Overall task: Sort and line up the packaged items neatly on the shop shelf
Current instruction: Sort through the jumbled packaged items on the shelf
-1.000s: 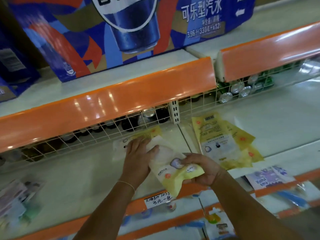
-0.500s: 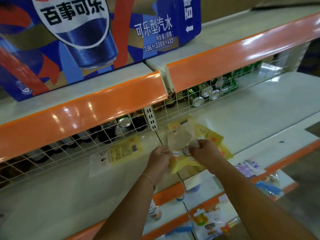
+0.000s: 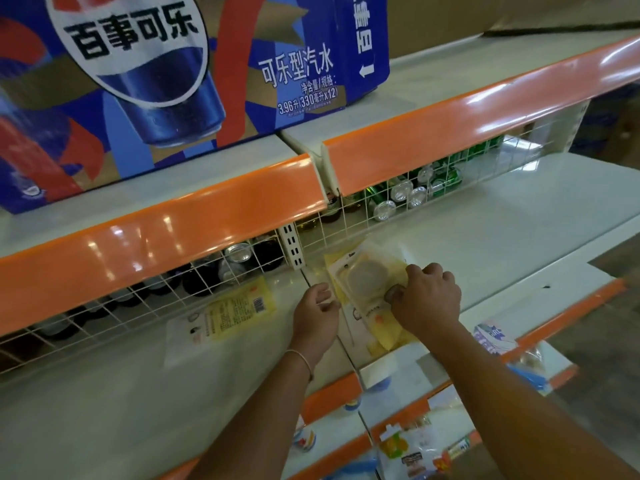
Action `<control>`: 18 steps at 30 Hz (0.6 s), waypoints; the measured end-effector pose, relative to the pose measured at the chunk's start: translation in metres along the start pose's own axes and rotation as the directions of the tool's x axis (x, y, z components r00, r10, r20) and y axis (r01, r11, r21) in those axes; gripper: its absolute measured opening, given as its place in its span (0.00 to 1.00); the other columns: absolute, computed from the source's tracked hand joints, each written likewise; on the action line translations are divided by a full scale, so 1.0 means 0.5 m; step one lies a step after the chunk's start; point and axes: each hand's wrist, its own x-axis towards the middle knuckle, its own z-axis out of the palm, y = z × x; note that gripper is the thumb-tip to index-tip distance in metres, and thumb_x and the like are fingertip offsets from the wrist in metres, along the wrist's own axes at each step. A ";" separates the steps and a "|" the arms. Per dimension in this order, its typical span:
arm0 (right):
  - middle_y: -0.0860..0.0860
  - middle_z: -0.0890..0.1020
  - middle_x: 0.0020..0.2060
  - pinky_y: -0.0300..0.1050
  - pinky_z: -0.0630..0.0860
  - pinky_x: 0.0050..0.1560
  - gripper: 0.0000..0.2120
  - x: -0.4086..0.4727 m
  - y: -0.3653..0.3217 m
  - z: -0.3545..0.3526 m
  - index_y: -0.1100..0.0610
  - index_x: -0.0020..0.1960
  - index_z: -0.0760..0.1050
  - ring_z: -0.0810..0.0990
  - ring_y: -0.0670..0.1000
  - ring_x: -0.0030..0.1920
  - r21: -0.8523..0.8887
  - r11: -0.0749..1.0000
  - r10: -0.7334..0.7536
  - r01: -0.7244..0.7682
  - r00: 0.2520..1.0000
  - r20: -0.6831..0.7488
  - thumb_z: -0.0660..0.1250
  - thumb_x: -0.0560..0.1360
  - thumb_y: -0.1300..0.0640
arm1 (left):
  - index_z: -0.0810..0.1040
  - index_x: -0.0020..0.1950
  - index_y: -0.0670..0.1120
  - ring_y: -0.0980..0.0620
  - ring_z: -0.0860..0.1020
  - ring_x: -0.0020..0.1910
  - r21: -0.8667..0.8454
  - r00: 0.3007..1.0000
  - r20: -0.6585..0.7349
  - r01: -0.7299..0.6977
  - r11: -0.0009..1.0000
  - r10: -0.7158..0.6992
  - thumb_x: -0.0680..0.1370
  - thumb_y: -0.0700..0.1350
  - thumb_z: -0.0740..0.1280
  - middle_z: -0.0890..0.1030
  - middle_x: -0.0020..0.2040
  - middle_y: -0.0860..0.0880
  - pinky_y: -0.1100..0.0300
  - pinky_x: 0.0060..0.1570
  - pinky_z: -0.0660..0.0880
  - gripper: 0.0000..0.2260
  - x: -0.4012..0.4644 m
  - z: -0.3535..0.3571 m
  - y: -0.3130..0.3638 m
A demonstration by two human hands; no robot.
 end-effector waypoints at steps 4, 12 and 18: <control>0.54 0.73 0.59 0.54 0.63 0.58 0.17 -0.011 -0.033 0.012 0.53 0.60 0.75 0.66 0.59 0.60 -0.029 0.997 -0.072 0.071 0.997 -0.025 0.63 0.73 0.49 | 0.73 0.66 0.49 0.60 0.76 0.48 0.162 0.994 -0.029 -0.097 0.982 0.103 0.80 0.41 0.63 0.77 0.61 0.51 0.71 0.41 0.73 0.15 -0.006 -0.052 -0.020; 0.55 0.80 0.58 0.52 0.66 0.64 0.17 -0.068 -0.163 0.066 0.56 0.60 0.79 0.68 0.60 0.65 0.169 0.921 -0.351 0.352 0.936 -0.036 0.66 0.72 0.53 | 0.66 0.72 0.47 0.46 0.68 0.68 0.627 0.980 -0.035 -0.131 0.768 0.196 0.80 0.45 0.58 0.70 0.69 0.47 0.52 0.66 0.68 0.20 -0.016 -0.233 -0.104; 0.53 0.80 0.59 0.47 0.69 0.65 0.18 -0.108 -0.258 0.143 0.56 0.62 0.77 0.71 0.56 0.65 0.273 0.856 -0.474 0.439 0.877 0.077 0.64 0.74 0.53 | 0.57 0.77 0.44 0.43 0.53 0.77 0.810 0.992 -0.091 0.021 0.586 0.090 0.82 0.51 0.54 0.57 0.77 0.44 0.50 0.74 0.56 0.24 -0.058 -0.397 -0.203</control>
